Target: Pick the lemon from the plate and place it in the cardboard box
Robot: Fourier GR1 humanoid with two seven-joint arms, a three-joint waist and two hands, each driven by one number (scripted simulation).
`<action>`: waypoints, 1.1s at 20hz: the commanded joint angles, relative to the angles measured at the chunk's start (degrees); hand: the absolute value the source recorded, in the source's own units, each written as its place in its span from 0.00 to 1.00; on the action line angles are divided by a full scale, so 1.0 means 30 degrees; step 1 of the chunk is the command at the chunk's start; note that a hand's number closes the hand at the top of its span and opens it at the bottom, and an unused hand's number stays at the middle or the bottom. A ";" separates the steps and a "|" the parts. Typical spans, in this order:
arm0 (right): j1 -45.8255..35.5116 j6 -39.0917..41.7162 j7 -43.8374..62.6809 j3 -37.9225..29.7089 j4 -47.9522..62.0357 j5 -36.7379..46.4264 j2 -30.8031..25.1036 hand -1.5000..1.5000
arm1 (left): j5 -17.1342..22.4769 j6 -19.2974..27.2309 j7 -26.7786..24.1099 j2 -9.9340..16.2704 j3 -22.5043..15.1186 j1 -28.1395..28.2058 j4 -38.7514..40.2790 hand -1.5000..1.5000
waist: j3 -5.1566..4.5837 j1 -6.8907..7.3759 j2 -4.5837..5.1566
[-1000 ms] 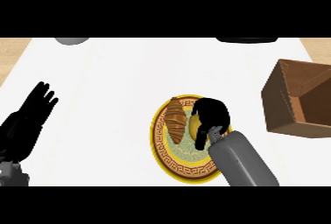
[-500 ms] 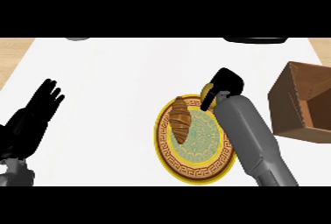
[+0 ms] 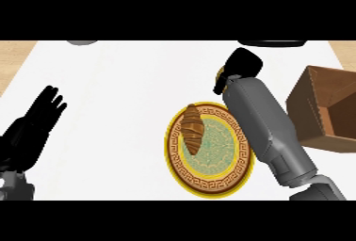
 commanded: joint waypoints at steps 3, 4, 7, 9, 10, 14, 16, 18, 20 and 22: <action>-0.3500 -0.0243 0.2154 0.0625 -0.0053 0.1856 -0.0187 1.00 | 0.0294 -0.0015 0.0581 0.0327 0.0454 -0.0218 -0.0190 0.50 | -0.0012 -0.0144 -0.0119; -0.3645 -0.0545 0.3165 0.1284 -0.0972 0.2571 0.0472 1.00 | -0.0324 0.0196 -0.0270 -0.0297 -0.0013 0.0001 0.0619 0.50 | -0.0027 -0.0410 -0.0199; -0.4569 0.0246 0.4184 0.1408 -0.1456 0.3667 -0.0339 1.00 | -0.0112 -0.0170 -0.0517 -0.0089 0.0245 0.0501 0.0187 0.50 | -0.0023 -0.0472 -0.0262; -0.5469 0.0484 0.5250 0.1100 -0.1651 0.4273 -0.0737 1.00 | -0.0129 -0.0149 -0.0598 -0.0184 0.0250 0.0800 0.0050 0.50 | -0.0026 -0.0471 -0.0295; -0.5697 0.0593 0.5321 0.0945 -0.1495 0.4582 -0.1220 1.00 | -0.0384 -0.0010 -0.0646 -0.0297 0.0061 0.0414 0.0477 0.50 | -0.0027 -0.0560 -0.0240; -0.5493 0.1104 0.6514 0.0664 -0.2478 0.5665 -0.1723 1.00 | -0.0349 -0.0169 -0.0780 -0.0275 0.0167 0.1140 -0.0015 0.50 | -0.0016 -0.0656 -0.0327; -0.5194 0.1307 0.6031 0.0230 -0.2699 0.5951 -0.2711 1.00 | -0.0229 0.0189 -0.0089 -0.0212 0.0323 0.0949 -0.0435 0.50 | -0.0001 -0.0686 -0.0319; -0.5504 0.2050 0.6102 -0.0209 -0.3418 0.6048 -0.3035 1.00 | -0.0353 0.0231 0.0074 -0.0094 0.0282 0.0148 0.0213 0.50 | -0.0006 -0.0891 -0.0315; -0.4174 0.1583 0.5733 -0.0450 -0.4004 0.6303 -0.3406 1.00 | 0.0373 -0.0439 -0.0363 0.0286 0.1071 0.0770 0.0357 0.50 | -0.0008 -0.0778 -0.0293; -0.4095 0.2769 0.5377 -0.0857 -0.4270 0.6262 -0.3708 1.00 | -0.0603 0.0242 -0.0361 -0.0259 0.0268 0.0623 0.0032 0.50 | -0.0005 -0.0772 -0.0267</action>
